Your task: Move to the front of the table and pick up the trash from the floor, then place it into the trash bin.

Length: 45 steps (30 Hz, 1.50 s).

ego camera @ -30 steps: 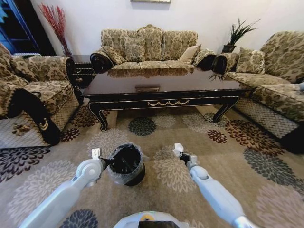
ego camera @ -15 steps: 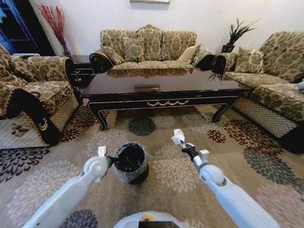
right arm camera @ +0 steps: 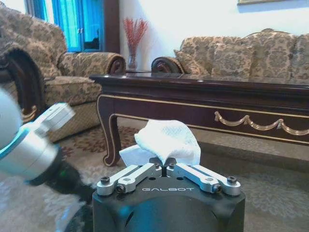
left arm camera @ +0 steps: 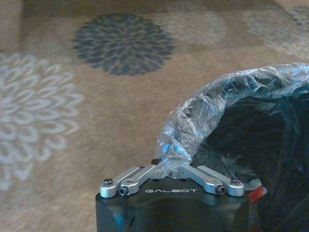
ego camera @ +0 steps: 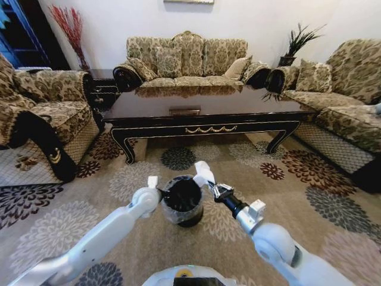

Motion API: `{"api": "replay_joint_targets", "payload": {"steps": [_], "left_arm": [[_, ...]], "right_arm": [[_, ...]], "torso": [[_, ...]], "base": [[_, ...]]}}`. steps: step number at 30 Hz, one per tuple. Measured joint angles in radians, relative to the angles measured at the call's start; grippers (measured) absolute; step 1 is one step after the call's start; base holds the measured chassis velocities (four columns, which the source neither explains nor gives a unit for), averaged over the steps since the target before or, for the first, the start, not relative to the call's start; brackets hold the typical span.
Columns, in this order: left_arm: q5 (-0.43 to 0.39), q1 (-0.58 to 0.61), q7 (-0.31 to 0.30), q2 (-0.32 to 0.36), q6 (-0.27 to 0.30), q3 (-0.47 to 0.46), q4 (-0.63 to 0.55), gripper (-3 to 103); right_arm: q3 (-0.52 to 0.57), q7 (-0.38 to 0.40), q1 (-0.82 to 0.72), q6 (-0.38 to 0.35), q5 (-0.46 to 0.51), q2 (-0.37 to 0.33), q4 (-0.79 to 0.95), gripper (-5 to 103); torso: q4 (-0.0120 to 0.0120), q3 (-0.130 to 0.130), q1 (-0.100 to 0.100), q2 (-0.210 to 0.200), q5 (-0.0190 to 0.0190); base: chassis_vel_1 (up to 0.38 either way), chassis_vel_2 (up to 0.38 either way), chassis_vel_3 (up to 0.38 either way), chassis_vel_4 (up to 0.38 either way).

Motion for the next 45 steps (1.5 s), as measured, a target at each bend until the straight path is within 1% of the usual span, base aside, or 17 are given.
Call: {"api": "replay_joint_targets", "payload": {"steps": [7,11,13,14,17,21,23,24,25,26,29,32,33,35,42,44,45], "left_arm": [[-0.03,-0.045,-0.024,-0.032,-0.003,0.043,0.0,2],[-0.043,-0.058,-0.034,-0.034,-0.002,0.054,-0.002,2],[-0.045,-0.06,-0.036,-0.034,-0.003,0.056,-0.003,2],[-0.049,-0.064,-0.039,-0.034,-0.002,0.059,-0.006,2],[-0.054,-0.069,-0.042,-0.035,-0.003,0.063,-0.007,2],[-0.055,-0.071,-0.046,-0.039,-0.002,0.064,-0.004,2],[-0.055,-0.071,-0.046,-0.039,-0.002,0.064,-0.003,2],[-0.055,-0.07,-0.046,-0.039,-0.002,0.064,-0.003,2],[-0.055,-0.07,-0.047,-0.039,-0.002,0.065,-0.001,2],[-0.055,-0.07,-0.047,-0.039,-0.001,0.065,-0.001,2],[-0.055,-0.07,-0.047,-0.039,-0.001,0.064,0.001,2],[-0.055,-0.064,-0.048,-0.037,-0.001,0.058,0.001,2],[-0.055,-0.064,-0.048,-0.037,-0.001,0.058,0.001,2],[-0.054,-0.052,-0.051,-0.027,0.0,0.047,-0.003,2],[-0.065,-0.006,-0.068,0.016,0.005,-0.019,-0.033,2],[-0.08,0.026,-0.088,0.052,0.01,-0.088,-0.058,2],[-0.08,0.026,-0.088,0.052,0.01,-0.088,-0.058,2]], "right_arm": [[-0.011,-0.008,-0.003,0.001,-0.024,-0.007,-0.025,-3],[-0.022,-0.016,0.002,-0.003,-0.041,-0.019,-0.042,17],[-0.023,-0.019,0.003,-0.007,-0.042,-0.021,-0.043,17],[-0.025,-0.024,0.005,-0.011,-0.047,-0.025,-0.046,28],[-0.027,-0.033,0.008,-0.018,-0.054,-0.032,-0.047,33],[-0.023,-0.057,0.014,-0.024,-0.105,-0.041,-0.047,55],[-0.021,-0.063,0.014,-0.023,-0.12,-0.043,-0.047,55],[-0.014,-0.083,0.015,-0.016,-0.175,-0.047,-0.049,61],[-0.001,-0.125,0.017,0.011,-0.288,-0.059,-0.054,66],[0.0,-0.137,0.017,0.02,-0.3,-0.064,-0.053,71],[-0.006,-0.128,0.012,0.012,-0.243,-0.067,-0.042,77],[-0.013,-0.087,0.016,-0.006,-0.128,-0.043,-0.032,93],[-0.013,-0.087,0.016,-0.006,-0.128,-0.043,-0.032,93],[-0.014,-0.052,0.02,-0.019,-0.052,-0.031,-0.021,99],[0.012,-0.015,0.028,-0.011,-0.019,0.005,-0.023,100],[0.028,-0.006,0.019,-0.006,-0.012,0.017,-0.022,100],[0.028,-0.006,0.019,-0.006,-0.012,0.017,-0.022,100]], "torso": [[0.0,0.0,0.0,0.0,0.0],[0.0002,0.0,0.0,0.0,0.0001],[0.0002,0.0,0.0,0.0,0.0001],[0.0002,0.0,0.0,0.0,0.0],[0.0001,0.0,0.0,0.0,0.0],[0.0001,0.0,0.0,0.0,0.0],[0.0001,0.0,0.0,0.0,0.0],[0.0001,0.0,0.0,0.0,0.0],[0.0002,0.0,0.0,0.0,-0.0001],[0.0002,0.0,0.0,0.0,-0.0002],[0.0001,0.0,0.0,0.0,-0.0001],[0.0,0.0,0.0,0.0,-0.0001],[0.0,0.0,0.0,0.0,-0.0001],[-0.0001,0.0,0.0,0.0,-0.0002],[0.0,0.0,0.0,0.0,-0.0002],[0.0002,0.0,0.0,0.0,-0.0003],[0.0002,0.0,0.0,0.0,-0.0003]], "base": [[0.0,0.0,0.0,0.0],[0.0,0.0,0.0,0.0],[0.0,0.0,0.0,0.0],[0.0,0.0,0.0,0.0],[0.0,0.0,0.0,0.0],[0.0,0.0,0.0,0.0],[0.0,0.0,0.0,0.0],[0.0,0.0,0.0,0.0],[0.0,0.0,0.0,0.0],[0.0,0.0,0.0,0.0],[0.0,0.0,0.0,0.0],[0.0,0.0,0.0,0.0],[0.0,0.0,0.0,0.0],[0.0,0.0,0.0,0.0],[0.0,0.0,0.0,0.0],[0.0,0.0,0.0,0.0],[0.0,0.0,0.0,0.0]]}}
